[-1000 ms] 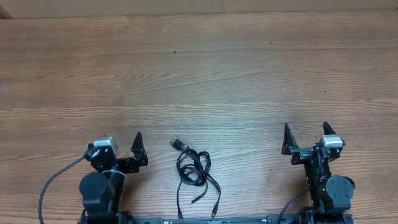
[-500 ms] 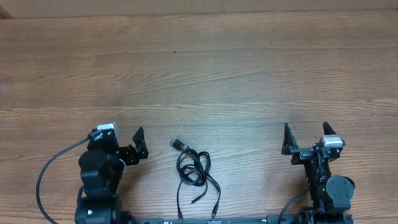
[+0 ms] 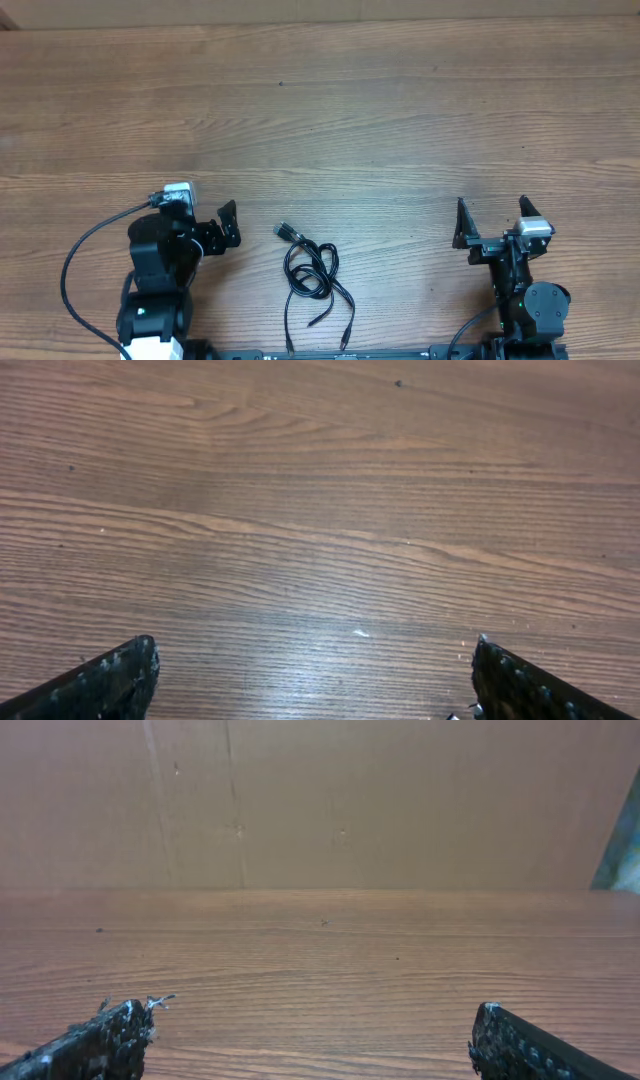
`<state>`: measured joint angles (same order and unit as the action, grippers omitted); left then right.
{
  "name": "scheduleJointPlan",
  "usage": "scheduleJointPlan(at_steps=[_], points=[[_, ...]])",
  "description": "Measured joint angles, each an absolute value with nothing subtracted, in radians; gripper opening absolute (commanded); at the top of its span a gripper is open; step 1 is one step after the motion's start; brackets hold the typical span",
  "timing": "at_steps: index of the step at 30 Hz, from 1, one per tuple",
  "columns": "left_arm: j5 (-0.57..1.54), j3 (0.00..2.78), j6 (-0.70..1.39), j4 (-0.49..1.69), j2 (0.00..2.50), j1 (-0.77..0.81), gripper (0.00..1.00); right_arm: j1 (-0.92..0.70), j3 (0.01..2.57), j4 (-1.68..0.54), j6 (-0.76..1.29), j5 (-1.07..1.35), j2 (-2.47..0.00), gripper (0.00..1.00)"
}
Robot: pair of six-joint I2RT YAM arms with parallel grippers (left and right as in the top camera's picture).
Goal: Untangle cables
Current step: 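Move the left gripper forward and right toward the black cable bundle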
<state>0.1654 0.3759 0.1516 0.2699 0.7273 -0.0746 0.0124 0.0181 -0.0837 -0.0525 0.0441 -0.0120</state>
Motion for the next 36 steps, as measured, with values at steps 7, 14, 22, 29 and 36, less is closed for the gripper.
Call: scheduleJointPlan(at_steps=[7, 14, 22, 29, 36], points=[[0.184, 0.427, 0.133, 0.299, 0.822, -0.072, 1.00, 0.012, 0.018, -0.084, -0.052, 0.044, -0.012, 1.00], [0.191, 0.492, 0.107, 0.332, 0.926, -0.042, 1.00, 0.012, 0.018, -0.083, -0.053, 0.044, -0.012, 1.00], [0.211, 0.519, 0.100, 0.338, 0.989, -0.039, 1.00, 0.012, 0.018, -0.084, -0.053, 0.044, -0.012, 1.00], [0.218, 0.519, 0.096, 0.346, 0.990, -0.039, 1.00, 0.012, 0.018, -0.084, -0.052, 0.044, -0.012, 1.00], [0.218, 0.523, 0.093, 0.374, 0.990, -0.039, 1.00, 0.012, 0.018, -0.083, -0.052, 0.044, -0.012, 1.00]])
